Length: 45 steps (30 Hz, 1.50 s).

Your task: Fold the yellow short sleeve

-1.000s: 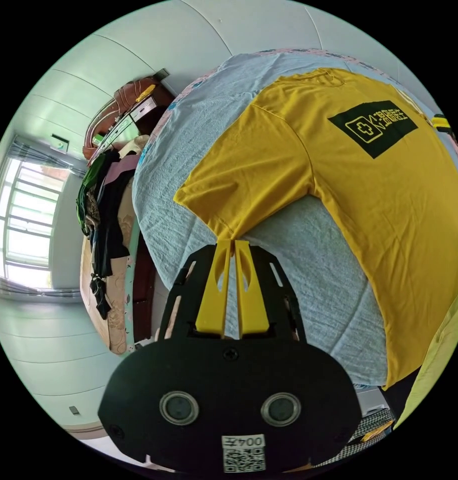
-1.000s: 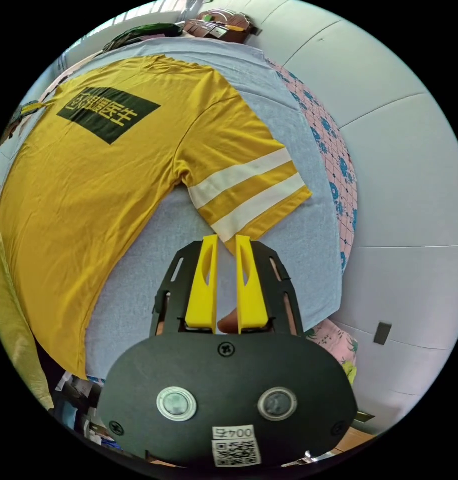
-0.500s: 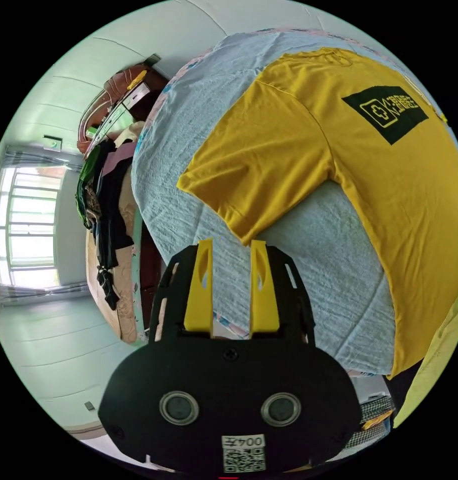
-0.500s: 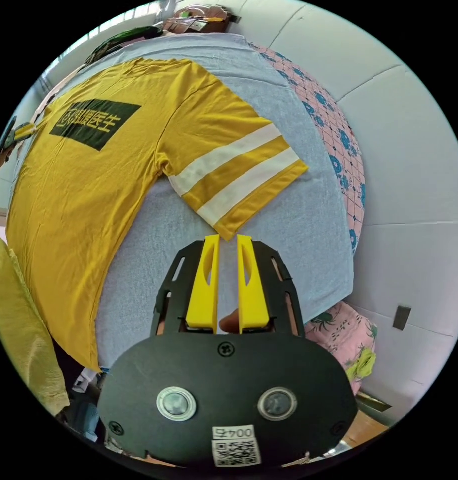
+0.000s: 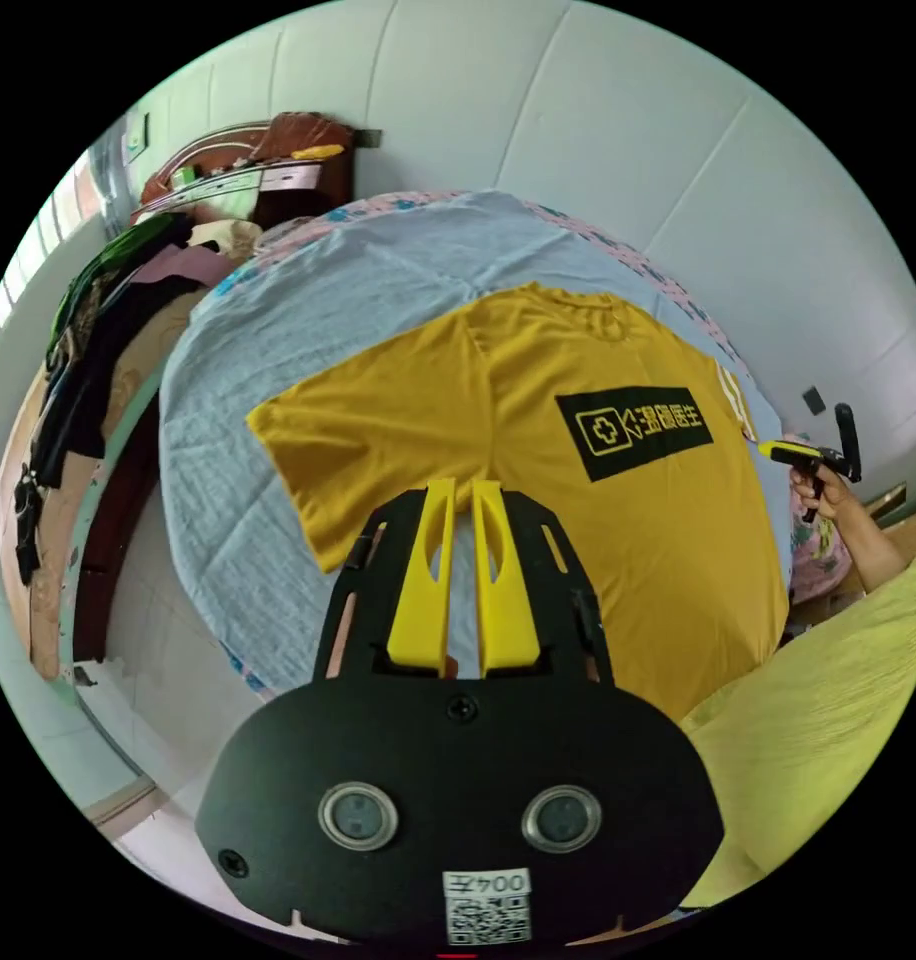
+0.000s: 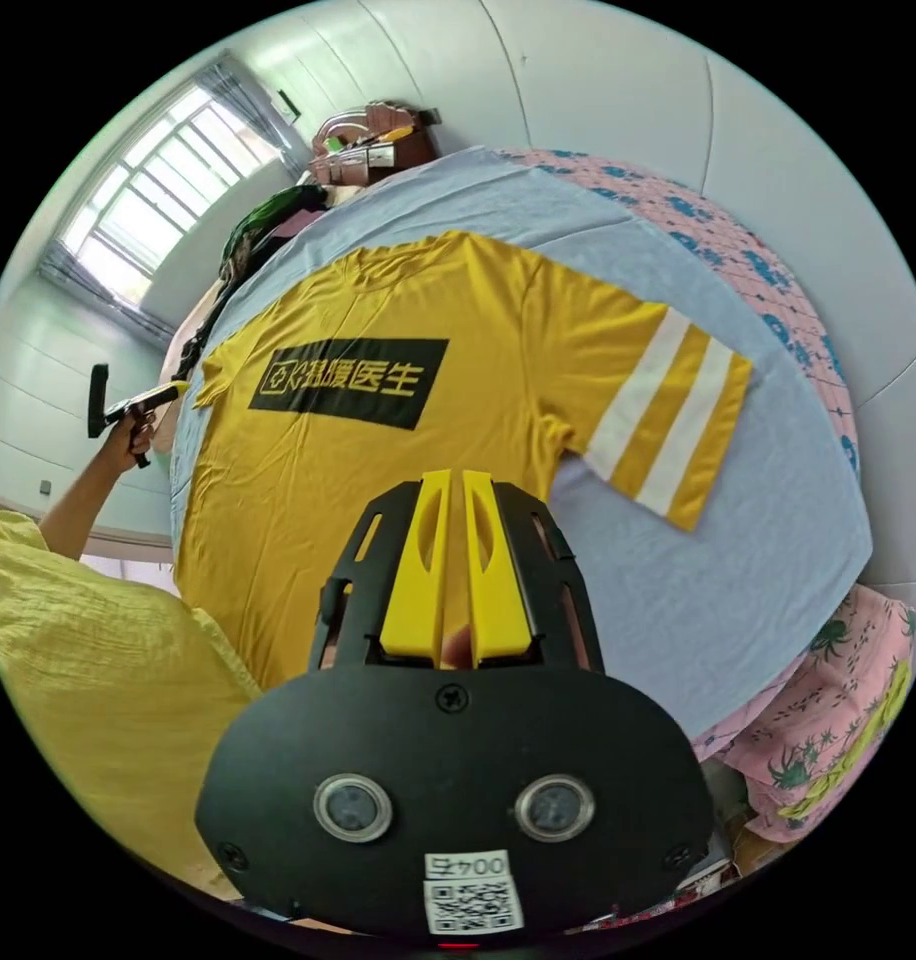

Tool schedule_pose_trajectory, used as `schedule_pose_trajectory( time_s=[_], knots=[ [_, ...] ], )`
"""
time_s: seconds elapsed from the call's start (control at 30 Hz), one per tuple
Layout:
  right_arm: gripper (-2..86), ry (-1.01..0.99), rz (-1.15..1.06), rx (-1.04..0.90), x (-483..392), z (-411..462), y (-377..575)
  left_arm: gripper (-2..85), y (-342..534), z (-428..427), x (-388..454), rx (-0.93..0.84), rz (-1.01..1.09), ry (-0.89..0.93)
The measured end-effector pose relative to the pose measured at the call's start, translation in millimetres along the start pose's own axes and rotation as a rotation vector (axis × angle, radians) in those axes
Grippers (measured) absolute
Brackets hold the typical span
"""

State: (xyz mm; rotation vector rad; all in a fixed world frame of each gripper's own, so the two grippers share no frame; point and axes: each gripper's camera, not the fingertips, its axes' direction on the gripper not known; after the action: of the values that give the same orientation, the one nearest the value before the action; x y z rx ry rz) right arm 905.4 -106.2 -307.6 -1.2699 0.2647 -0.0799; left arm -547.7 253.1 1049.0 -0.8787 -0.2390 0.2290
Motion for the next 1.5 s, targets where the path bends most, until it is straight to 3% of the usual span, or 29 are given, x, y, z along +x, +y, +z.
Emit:
schedule_pose_trajectory(
  time_s=[0.33, 0.63, 0.87, 1.33, 1.5],
  knots=[
    [12.5, -0.063, 0.229, -0.244, -51.4, 42.6, 103.4, 1.7, 70.7, -9.3, 141.2, -0.262, 0.217, 0.159],
    [14.3, 0.029, 0.245, -0.505, -92.4, 109.3, 173.2, 1.9, 118.0, 6.4, 218.0, -0.400, 0.405, 0.051],
    [15.1, 0.053, 0.276, -0.494, -104.8, 137.0, 204.0, 1.4, 142.8, -7.7, 251.7, -0.381, 0.457, -0.041],
    [15.8, 0.325, 0.159, -0.409, -146.2, 187.9, 285.3, 2.1, 209.3, -40.0, 285.6, -0.297, 0.550, -0.036],
    [15.8, 0.325, 0.148, -0.377, -143.1, 201.0, 317.9, 2.2, 238.7, -49.7, 295.9, -0.272, 0.583, -0.064]
  ],
)
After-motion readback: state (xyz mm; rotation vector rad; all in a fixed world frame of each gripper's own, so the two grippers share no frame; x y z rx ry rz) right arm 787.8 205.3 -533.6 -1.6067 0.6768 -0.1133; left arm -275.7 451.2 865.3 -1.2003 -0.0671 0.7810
